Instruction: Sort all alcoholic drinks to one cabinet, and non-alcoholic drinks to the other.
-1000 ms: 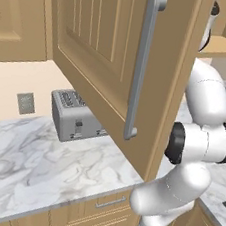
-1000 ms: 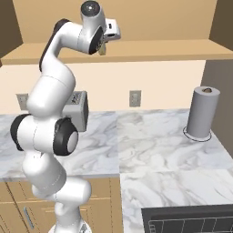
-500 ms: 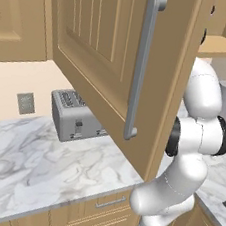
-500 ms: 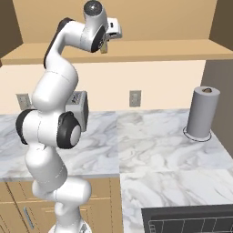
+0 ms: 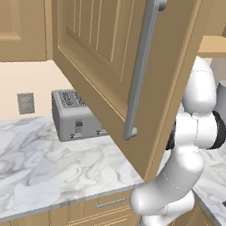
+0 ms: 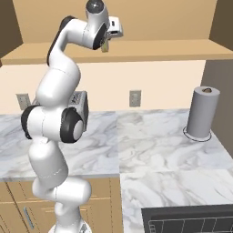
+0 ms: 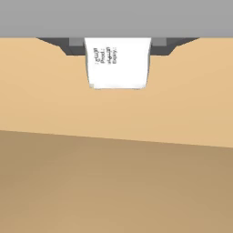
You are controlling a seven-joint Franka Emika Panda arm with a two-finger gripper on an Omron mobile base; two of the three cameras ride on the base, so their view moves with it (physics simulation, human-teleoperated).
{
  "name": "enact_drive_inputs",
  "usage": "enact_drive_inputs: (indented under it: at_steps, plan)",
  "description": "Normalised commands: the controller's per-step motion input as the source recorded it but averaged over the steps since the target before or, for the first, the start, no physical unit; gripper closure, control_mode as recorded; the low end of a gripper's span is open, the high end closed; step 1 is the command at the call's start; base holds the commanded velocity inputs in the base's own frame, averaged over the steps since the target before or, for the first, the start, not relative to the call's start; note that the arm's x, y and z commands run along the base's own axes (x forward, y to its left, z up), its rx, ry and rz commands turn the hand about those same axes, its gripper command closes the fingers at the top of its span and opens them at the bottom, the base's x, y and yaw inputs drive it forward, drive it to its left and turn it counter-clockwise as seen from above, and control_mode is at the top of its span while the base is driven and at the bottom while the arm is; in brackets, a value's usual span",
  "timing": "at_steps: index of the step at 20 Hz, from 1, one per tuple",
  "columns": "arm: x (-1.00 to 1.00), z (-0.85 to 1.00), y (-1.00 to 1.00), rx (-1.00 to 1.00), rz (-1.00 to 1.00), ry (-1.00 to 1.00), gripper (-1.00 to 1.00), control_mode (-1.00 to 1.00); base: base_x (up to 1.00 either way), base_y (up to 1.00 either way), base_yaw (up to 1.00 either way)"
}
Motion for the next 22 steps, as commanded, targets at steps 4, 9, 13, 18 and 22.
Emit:
enact_drive_inputs:
  at_steps: [4,9,13,18,22]
  plan:
    - [0.14,-0.05,0.00,0.00,0.00,0.00,1.00,-1.00,0.00,0.00,0.00]
    - [0.07,-0.05,0.00,0.00,0.00,0.00,1.00,-1.00,0.00,0.00,0.00]
    - [0.00,0.00,0.00,0.00,0.00,0.00,1.00,-1.00,0.00,0.00,0.00]
    - [0.00,0.00,0.00,0.00,0.00,0.00,1.00,-1.00,0.00,0.00,0.00]
    - [0.00,0.00,0.00,0.00,0.00,0.00,-1.00,-1.00,0.00,0.00,0.00]
